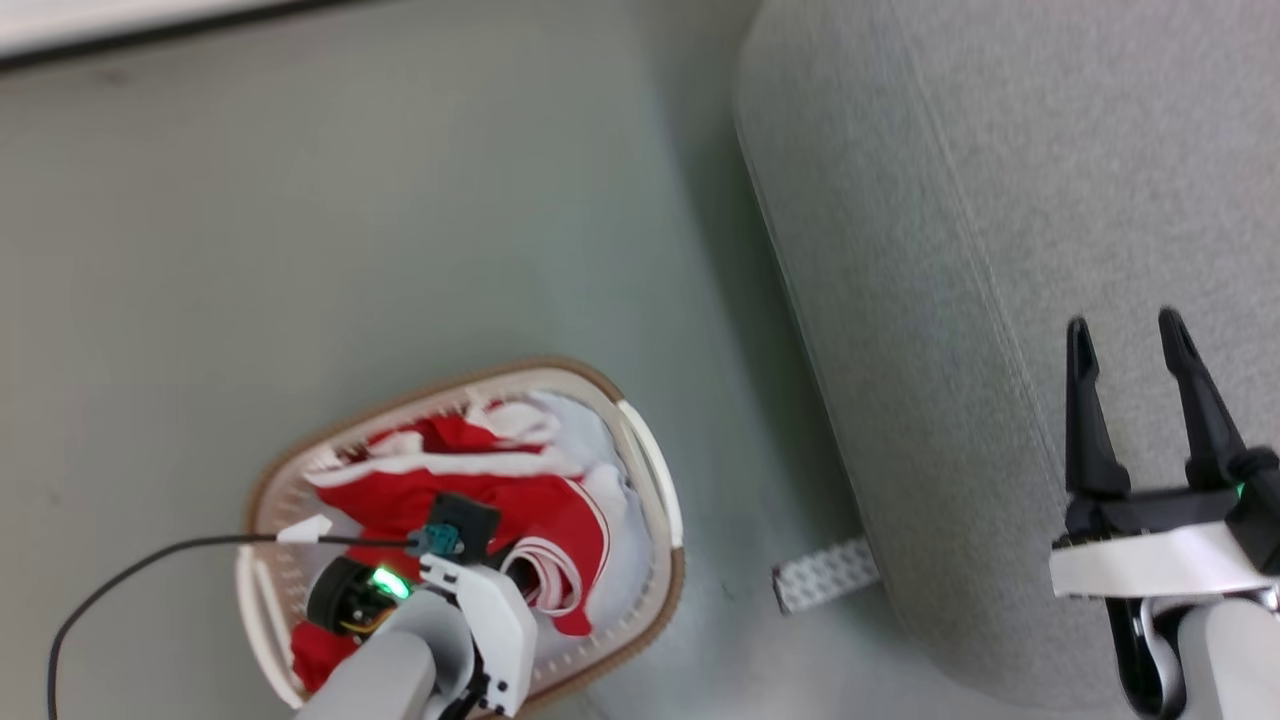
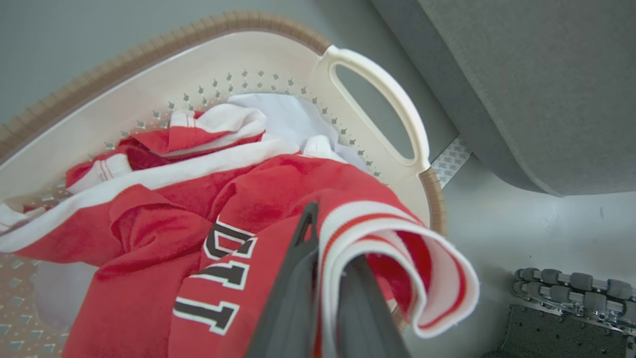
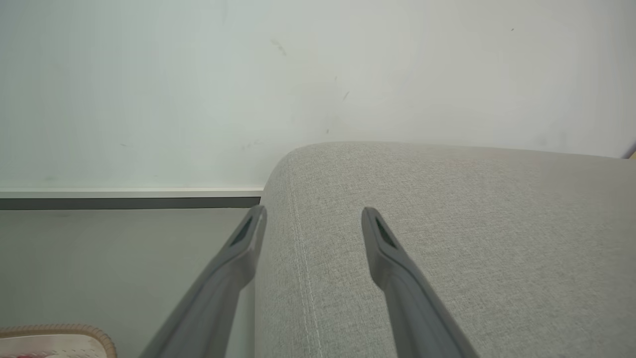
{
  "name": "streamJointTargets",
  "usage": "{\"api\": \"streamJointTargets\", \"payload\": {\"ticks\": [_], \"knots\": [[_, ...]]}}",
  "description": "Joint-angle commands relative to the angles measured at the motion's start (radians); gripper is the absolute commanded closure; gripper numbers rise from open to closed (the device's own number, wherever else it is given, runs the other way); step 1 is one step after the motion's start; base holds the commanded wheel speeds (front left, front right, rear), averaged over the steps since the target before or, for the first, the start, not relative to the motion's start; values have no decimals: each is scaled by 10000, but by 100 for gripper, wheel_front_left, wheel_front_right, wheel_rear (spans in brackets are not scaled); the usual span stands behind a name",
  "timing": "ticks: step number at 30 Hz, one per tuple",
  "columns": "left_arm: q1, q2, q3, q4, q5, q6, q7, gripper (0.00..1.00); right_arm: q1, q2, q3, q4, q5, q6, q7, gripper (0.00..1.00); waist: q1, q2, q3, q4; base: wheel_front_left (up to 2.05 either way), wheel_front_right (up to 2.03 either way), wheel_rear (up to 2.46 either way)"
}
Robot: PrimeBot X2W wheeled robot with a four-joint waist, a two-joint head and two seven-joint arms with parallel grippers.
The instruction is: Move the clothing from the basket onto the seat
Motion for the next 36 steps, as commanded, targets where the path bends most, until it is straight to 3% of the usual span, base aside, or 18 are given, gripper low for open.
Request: {"api": "streamJointTargets", "payload": {"ticks": [1,9,16,28,36], "knots": [[255,-11,5,-159,-120,17,-107,100,288,-34,-133,100,-190,-22,-21,0,0,0,-1128,660,0,0,0],[929,-158,194,-1362,-625,294,-505,100,1419,-34,-827,524,-885,-21,-21,0,0,0,-3454,1831,0,0,0],[1469,96,620,-3192,-947,903,-308,100,2166,-38,-974,706,-1190,-22,-21,0,0,0,-4716,2421,0,0,0],[2046,869,1312,-7022,-1311,1865,494,100,3005,-36,-769,748,-1351,-21,-21,0,0,0,-5934,2723,0,0,0],[1892,1123,1448,-8297,-1267,2207,936,100,3388,-36,-632,719,-1373,-21,-21,0,0,0,-6356,2712,0,0,0]]}}
